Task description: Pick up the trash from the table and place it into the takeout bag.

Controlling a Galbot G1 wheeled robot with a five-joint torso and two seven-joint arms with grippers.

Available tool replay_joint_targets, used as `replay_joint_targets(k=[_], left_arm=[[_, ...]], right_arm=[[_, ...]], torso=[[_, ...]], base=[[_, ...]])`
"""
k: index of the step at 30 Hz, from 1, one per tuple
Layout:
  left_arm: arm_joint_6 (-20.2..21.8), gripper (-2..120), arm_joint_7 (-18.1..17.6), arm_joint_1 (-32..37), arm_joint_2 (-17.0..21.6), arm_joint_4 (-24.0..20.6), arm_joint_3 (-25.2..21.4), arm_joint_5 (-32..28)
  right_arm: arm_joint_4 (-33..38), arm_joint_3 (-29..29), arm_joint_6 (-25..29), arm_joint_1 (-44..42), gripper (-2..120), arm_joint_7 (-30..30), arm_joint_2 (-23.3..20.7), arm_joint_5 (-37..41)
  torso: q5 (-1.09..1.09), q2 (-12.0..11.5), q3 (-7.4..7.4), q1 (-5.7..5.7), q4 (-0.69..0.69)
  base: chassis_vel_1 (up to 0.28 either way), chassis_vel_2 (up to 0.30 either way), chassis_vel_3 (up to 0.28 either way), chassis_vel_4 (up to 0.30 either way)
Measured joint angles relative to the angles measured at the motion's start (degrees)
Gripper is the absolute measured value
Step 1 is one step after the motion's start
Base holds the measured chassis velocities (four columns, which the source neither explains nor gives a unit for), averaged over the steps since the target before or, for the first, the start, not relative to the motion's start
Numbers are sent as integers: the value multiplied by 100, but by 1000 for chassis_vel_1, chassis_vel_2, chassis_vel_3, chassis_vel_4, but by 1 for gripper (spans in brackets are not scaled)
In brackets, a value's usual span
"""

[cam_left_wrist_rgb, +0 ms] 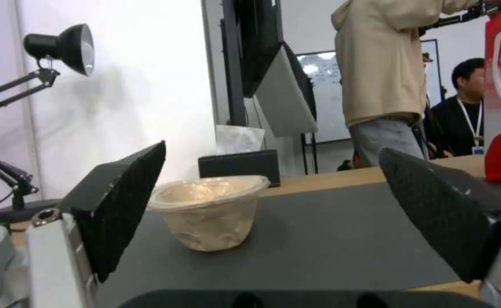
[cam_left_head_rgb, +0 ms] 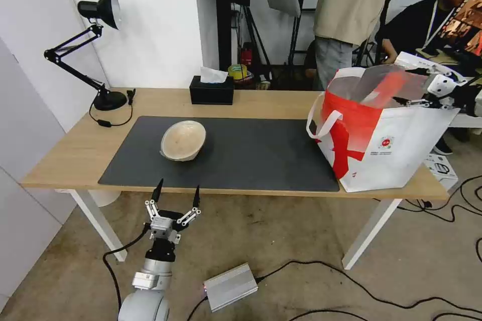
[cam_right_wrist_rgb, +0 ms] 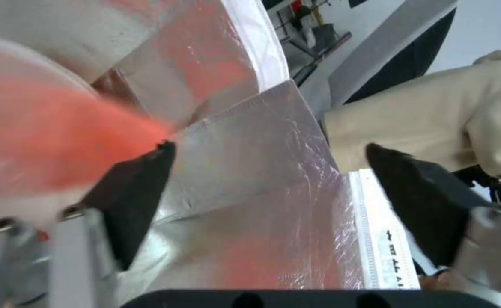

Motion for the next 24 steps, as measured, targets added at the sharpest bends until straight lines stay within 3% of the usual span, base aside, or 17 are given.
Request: replay_joint_targets(k=[3,24], left_arm=[[0,100,0,0,-1,-1,-1,-2],[10,100,4,85,17,-78,-21,9]], right_arm=[[1,7,-21,-4,96,0,0,-1],[303,361,-74,-339,95,222,-134,297]], torso=[[0,0,0,0,0],[0,0,0,0,0]], base=[[0,0,0,0],[0,0,0,0]])
